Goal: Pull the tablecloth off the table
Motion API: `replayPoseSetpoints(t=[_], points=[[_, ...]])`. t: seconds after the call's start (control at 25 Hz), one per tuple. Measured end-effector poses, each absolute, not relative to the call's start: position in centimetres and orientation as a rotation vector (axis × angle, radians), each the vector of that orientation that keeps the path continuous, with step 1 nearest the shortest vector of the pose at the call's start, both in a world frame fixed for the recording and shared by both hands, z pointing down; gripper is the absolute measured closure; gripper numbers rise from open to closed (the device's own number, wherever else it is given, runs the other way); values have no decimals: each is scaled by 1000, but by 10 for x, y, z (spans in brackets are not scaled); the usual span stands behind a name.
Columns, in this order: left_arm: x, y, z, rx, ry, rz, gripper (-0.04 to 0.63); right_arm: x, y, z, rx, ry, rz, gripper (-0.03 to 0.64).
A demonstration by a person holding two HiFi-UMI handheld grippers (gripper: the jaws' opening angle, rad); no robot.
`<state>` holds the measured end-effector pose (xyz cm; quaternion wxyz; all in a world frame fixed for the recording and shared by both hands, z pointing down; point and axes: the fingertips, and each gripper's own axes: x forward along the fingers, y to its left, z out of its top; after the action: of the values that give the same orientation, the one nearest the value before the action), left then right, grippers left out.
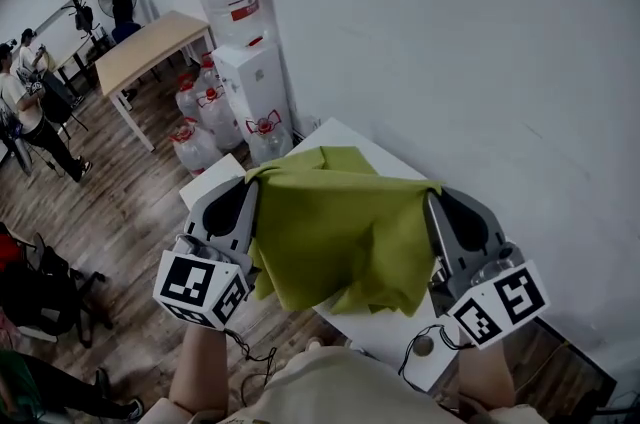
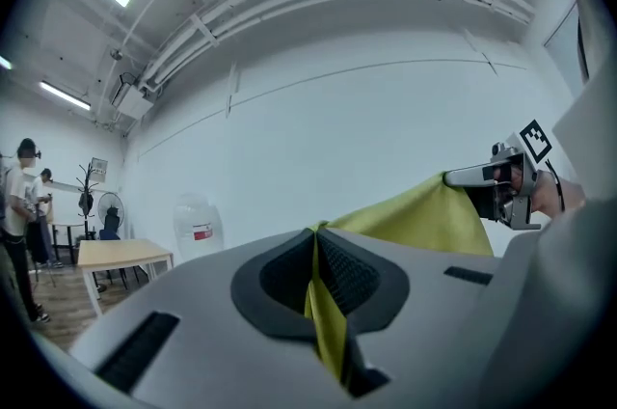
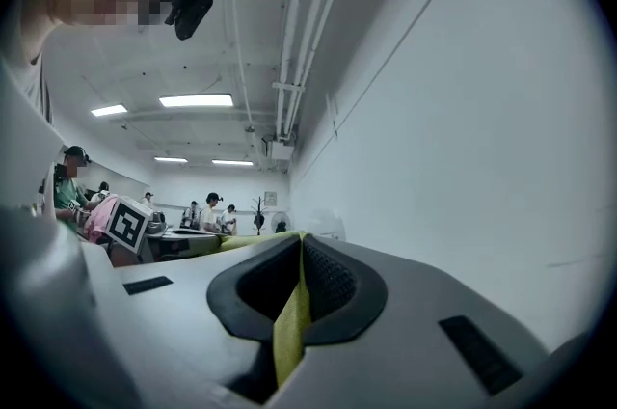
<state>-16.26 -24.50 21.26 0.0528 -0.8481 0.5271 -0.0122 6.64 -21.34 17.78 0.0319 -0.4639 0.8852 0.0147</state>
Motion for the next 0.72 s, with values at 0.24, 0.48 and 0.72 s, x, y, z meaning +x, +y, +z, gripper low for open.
replayPoseSetpoints(t=[0.24,0.48,0.72], points=[[-158,-241,256,-2628,1609,-151,574,70,-214,224,-1480,2766,-74,583],[-157,-235,301,-2684,1640,-241,574,67,-207,261,-1561,2852,-27,583],[-157,-226,324,-2719,1655,-294,574,67,-199,286,-1560,2874,-117,583]])
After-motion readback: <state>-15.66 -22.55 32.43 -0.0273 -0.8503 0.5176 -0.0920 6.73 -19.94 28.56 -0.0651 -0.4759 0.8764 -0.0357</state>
